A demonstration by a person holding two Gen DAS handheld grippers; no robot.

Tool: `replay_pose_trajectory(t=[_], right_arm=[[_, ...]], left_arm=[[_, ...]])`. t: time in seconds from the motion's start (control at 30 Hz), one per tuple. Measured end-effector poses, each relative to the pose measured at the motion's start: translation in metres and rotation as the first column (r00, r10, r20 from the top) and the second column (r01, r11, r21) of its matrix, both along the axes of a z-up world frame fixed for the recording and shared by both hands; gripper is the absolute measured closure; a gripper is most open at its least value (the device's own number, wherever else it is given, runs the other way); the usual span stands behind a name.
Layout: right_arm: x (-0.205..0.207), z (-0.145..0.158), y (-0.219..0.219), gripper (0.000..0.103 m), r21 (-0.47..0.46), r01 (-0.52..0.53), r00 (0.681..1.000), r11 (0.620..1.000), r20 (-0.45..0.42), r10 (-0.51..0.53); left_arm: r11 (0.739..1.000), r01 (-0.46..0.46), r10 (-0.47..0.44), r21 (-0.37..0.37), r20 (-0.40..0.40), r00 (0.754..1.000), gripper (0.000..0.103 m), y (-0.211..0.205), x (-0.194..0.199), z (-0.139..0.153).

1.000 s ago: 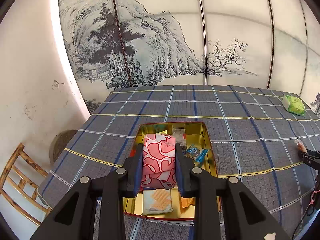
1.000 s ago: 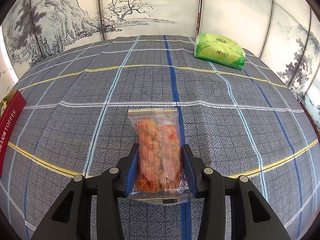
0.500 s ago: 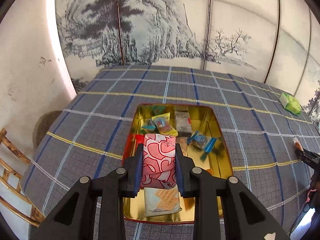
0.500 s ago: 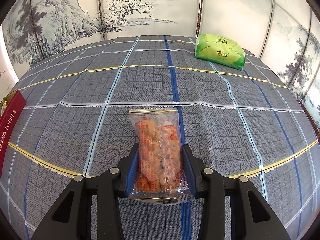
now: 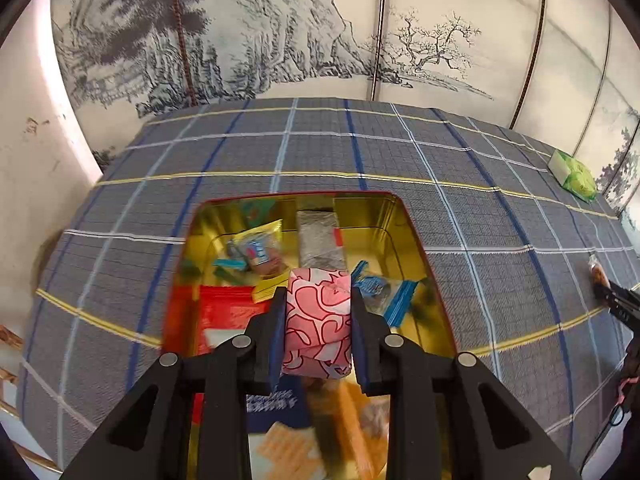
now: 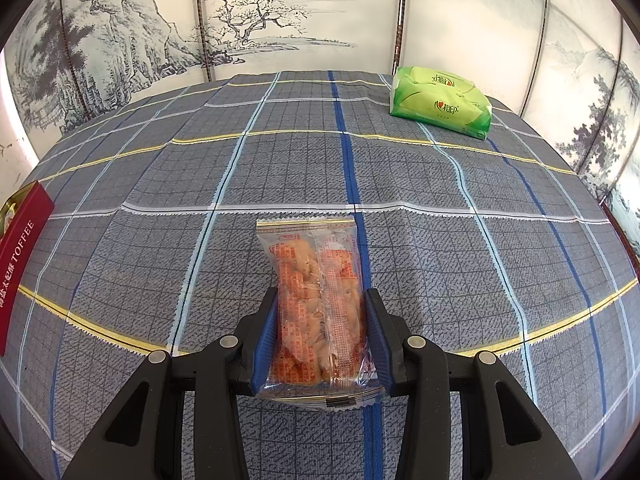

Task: Organize snacks
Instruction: 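Carry the pink box into the tin and open the left gripper, then carry the orange-stick bag over the tin and release it with the right gripper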

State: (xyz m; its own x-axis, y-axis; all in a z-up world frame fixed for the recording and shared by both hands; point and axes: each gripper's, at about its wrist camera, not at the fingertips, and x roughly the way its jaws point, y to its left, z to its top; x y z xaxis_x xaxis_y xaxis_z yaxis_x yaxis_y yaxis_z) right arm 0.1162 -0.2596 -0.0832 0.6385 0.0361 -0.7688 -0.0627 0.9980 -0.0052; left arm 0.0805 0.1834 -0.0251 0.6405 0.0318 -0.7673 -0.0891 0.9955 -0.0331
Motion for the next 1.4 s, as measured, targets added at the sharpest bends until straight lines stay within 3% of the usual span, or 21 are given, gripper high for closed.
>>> replay_pose_trajectory(t=[0.17,0.27,0.37,0.5,0.63,0.8,1.0,1.13,1.2,1.4], right_arm=[[0.000,0.000,0.000,0.061,0.000,0.000,1.000,1.000,0.000,0.000],[0.000,0.000,0.000,0.061,-0.001,0.000,1.000,1.000,0.000,0.000],[0.000,0.000,-0.002,0.062,0.007,0.000,1.000,1.000,0.001,0.000],[-0.002,0.001,0.000,0.063,0.014,-0.007,1.000,1.000,0.003,0.007],[-0.013,0.003,0.004,0.063,0.069,-0.022,1.000,0.997,-0.009,0.023],[-0.038,0.021,0.024,0.063,0.144,-0.071,0.997,0.987,0.017,0.070],[-0.063,0.066,0.100,0.063,0.246,-0.262,0.965,0.933,0.076,0.251],[-0.064,0.087,0.175,0.063,0.294,-0.404,0.914,0.866,0.088,0.397],[-0.060,0.091,0.206,0.063,0.314,-0.448,0.891,0.837,0.084,0.446],[-0.028,0.086,0.286,0.063,0.383,-0.499,0.848,0.778,0.032,0.528]], left_arm=[[1.000,0.006,-0.006,-0.001,-0.020,1.000,0.072,-0.007,0.013,-0.009],[0.999,-0.004,0.003,-0.036,-0.016,1.000,0.052,-0.004,0.002,-0.006],[0.997,-0.048,0.051,-0.052,0.055,0.997,0.036,0.002,-0.026,0.007],[0.987,-0.156,0.149,0.028,0.179,0.973,0.022,0.010,-0.071,0.023],[0.977,-0.198,0.175,0.084,0.223,0.959,0.022,0.018,-0.108,0.027],[0.965,-0.244,0.211,0.099,0.263,0.941,0.022,0.028,-0.145,0.031],[0.960,-0.262,0.222,0.102,0.302,0.927,0.022,0.035,-0.172,0.038],[0.945,-0.294,0.240,0.141,0.309,0.920,0.020,0.039,-0.177,0.039],[0.946,-0.294,0.245,0.139,0.291,0.925,0.010,0.043,-0.178,0.038],[0.941,-0.321,0.281,0.104,0.287,0.916,0.001,0.063,-0.189,0.036]])
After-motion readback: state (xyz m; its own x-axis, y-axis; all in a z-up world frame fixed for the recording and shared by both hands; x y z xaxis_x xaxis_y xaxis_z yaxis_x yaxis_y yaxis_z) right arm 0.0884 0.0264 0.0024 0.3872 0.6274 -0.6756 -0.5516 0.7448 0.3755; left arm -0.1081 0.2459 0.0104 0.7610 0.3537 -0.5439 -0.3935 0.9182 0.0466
